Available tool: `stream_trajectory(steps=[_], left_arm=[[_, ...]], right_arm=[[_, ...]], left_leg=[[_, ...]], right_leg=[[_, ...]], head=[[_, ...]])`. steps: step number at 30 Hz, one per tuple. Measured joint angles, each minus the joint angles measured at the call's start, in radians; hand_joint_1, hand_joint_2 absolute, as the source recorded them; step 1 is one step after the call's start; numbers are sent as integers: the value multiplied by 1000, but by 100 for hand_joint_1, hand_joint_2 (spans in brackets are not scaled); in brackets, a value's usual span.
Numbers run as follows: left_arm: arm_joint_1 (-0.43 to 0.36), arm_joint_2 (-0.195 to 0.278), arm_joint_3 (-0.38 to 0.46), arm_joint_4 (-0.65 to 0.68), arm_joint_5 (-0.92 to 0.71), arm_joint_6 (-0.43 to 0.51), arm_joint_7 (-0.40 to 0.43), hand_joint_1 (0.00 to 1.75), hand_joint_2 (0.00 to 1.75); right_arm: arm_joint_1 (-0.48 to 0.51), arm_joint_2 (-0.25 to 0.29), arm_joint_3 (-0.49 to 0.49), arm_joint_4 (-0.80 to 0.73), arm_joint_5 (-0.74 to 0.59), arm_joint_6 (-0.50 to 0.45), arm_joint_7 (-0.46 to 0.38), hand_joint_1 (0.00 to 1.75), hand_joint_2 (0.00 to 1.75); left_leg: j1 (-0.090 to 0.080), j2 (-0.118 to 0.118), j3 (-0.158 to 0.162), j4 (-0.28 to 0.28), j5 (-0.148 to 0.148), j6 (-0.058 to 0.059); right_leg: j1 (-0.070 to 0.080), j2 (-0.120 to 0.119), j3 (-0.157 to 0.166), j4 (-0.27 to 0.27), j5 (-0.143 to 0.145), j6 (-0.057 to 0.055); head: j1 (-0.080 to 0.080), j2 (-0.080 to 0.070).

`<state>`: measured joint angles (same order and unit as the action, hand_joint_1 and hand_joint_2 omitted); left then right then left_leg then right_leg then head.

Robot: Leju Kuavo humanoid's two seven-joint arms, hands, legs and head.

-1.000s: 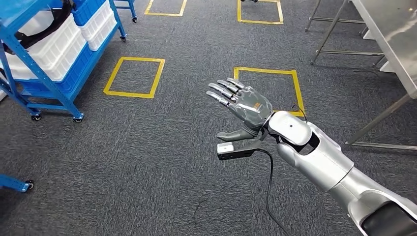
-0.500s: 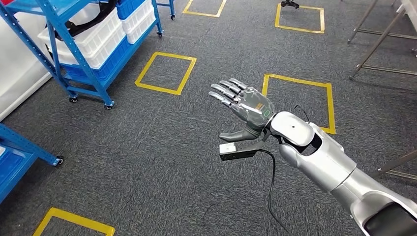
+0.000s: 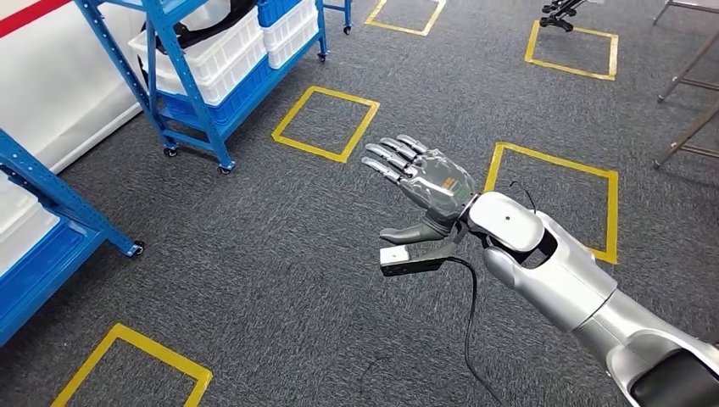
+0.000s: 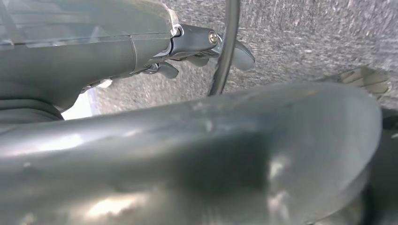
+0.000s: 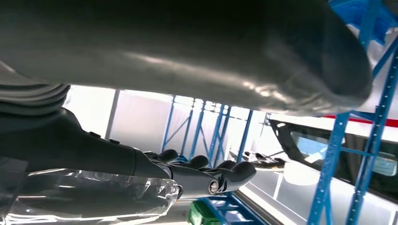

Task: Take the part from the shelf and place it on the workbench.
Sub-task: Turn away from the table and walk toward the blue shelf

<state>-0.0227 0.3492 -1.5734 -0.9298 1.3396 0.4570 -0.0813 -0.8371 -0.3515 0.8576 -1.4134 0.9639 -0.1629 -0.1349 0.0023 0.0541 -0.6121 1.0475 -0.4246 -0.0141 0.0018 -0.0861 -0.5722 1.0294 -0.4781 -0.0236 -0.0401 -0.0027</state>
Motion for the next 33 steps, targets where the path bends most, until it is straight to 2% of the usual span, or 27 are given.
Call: stream_trajectory(steps=[1,2,3,5,6,7,8,9,10,12,14,16,17,18,20,22,23,24,25,27,28,29,31,32,33], left_arm=[[-1,0,0,0,0,1,0,0,0],[0,0,0,-2,0,4,0,0,0],[0,1,0,-4,-1,6,0,0,0],[0,1,0,-8,-1,11,0,0,0],[-1,2,0,-8,-1,11,0,0,0],[-1,2,1,-8,-1,11,0,0,0],[-1,2,0,-8,-1,11,0,0,0],[0,2,0,-8,-1,10,0,0,0],[0,2,0,-9,-1,10,0,0,0],[-1,2,0,-9,-1,10,0,0,0],[-1,2,0,-10,-1,10,0,0,0],[2,3,0,-13,-1,12,0,0,0],[4,4,0,-15,-1,13,0,0,0],[5,5,0,-18,-2,15,0,0,0],[4,7,0,-22,-2,20,0,0,0],[2,7,0,-24,-5,27,0,0,0],[2,7,0,-25,-7,30,1,0,0],[2,7,0,-26,-9,32,3,0,0],[2,8,0,-26,-10,34,4,0,0],[3,10,0,-30,-15,37,7,0,0],[2,11,0,-32,-17,39,8,0,0],[2,12,0,-34,-19,41,8,0,0],[2,14,0,-37,-21,45,12,0,0],[4,14,0,-39,-23,46,14,0,0],[4,14,0,-39,-25,47,16,0,0]], right_arm=[[-1,-1,-1,0,0,0,0,0,0],[-1,-1,-2,-1,0,0,0,0,0],[-1,-2,-5,-3,0,0,1,0,0],[1,-5,-8,-7,0,0,2,0,0],[4,-8,-9,-7,0,0,3,0,0],[9,-10,-9,-7,0,0,3,0,0],[12,-11,-9,-6,0,0,3,0,0],[14,-11,-9,-6,0,0,3,0,0],[13,-11,-9,-6,0,0,4,0,0],[11,-11,-11,-7,0,0,4,0,0],[11,-13,-13,-7,0,0,4,0,0],[9,-13,-13,-8,0,0,4,0,0],[8,-12,-13,-8,0,0,4,0,0],[6,-12,-14,-9,0,0,4,0,0],[5,-12,-15,-10,0,0,4,0,0],[7,-12,-15,-11,-1,0,4,0,0],[8,-12,-15,-11,-1,0,4,0,0],[9,-12,-15,-11,-1,0,4,0,0],[9,-12,-15,-11,-1,0,4,0,0],[7,-13,-15,-11,-1,0,4,0,0],[6,-13,-16,-11,-1,0,4,0,0],[5,-14,-17,-11,-1,0,5,0,0],[4,-14,-17,-11,-1,0,5,0,0],[3,-14,-17,-11,-1,0,5,0,0],[2,-13,-18,-12,-1,0,4,0,0]], left_leg=[[-4,5,3,-7,-3,4],[-6,-2,7,-19,-2,13],[-7,-15,11,-29,0,24],[-3,-55,13,-41,9,41],[-3,-67,13,-41,9,43],[-3,-80,12,-40,9,43],[-3,-94,12,-38,9,43],[-2,-108,12,-35,8,42],[-2,-121,12,-32,7,40],[-2,-145,8,-24,3,33],[0,-166,-1,-21,4,23],[4,-184,-7,-23,6,11],[3,-174,-10,-17,2,5],[3,-151,-20,4,-11,0],[2,-90,-63,101,-63,-7],[5,-66,-124,226,-114,-12],[7,-63,-140,257,-118,-14],[8,-60,-136,248,-103,-14],[8,-54,-111,201,-73,-13],[2,-16,-37,61,-17,-6],[-2,-1,-12,12,-2,0],[-7,8,0,-14,1,6],[-9,-10,-1,-20,2,19],[-8,-21,1,-25,4,25],[-5,-31,4,-30,8,31]], right_leg=[[2,-4,0,0,-1,2],[2,-1,1,6,-8,10],[1,15,-8,32,-27,17],[-5,60,-54,137,-87,30],[-6,77,-90,205,-116,32],[-7,82,-117,252,-128,33],[-8,83,-131,268,-121,33],[-9,86,-124,245,-93,33],[-11,93,-102,189,-53,32],[-16,135,-50,66,5,30],[-18,159,-29,13,15,30],[-16,139,-26,6,18,24],[-16,128,-22,1,20,18],[-16,115,-18,-4,22,11],[-14,89,-11,-11,22,2],[-10,64,-9,-11,20,-2],[-9,50,-9,-10,18,-2],[-8,38,-7,-9,16,-2],[-8,27,-5,-9,13,0],[-4,6,0,-6,6,6],[-2,-3,2,-5,3,10],[1,-12,4,-5,1,15],[3,-31,8,-7,-1,23],[1,-28,10,-4,-6,28],[-2,-11,6,9,-17,32]], head=[[0,0],[0,0],[0,0],[0,0],[0,0],[0,0],[0,0],[0,0],[0,0],[0,0],[0,0],[0,0],[0,0],[0,0],[0,0],[0,0],[0,0],[0,0],[0,0],[0,0],[0,0],[0,0],[0,0],[0,0],[0,0]])
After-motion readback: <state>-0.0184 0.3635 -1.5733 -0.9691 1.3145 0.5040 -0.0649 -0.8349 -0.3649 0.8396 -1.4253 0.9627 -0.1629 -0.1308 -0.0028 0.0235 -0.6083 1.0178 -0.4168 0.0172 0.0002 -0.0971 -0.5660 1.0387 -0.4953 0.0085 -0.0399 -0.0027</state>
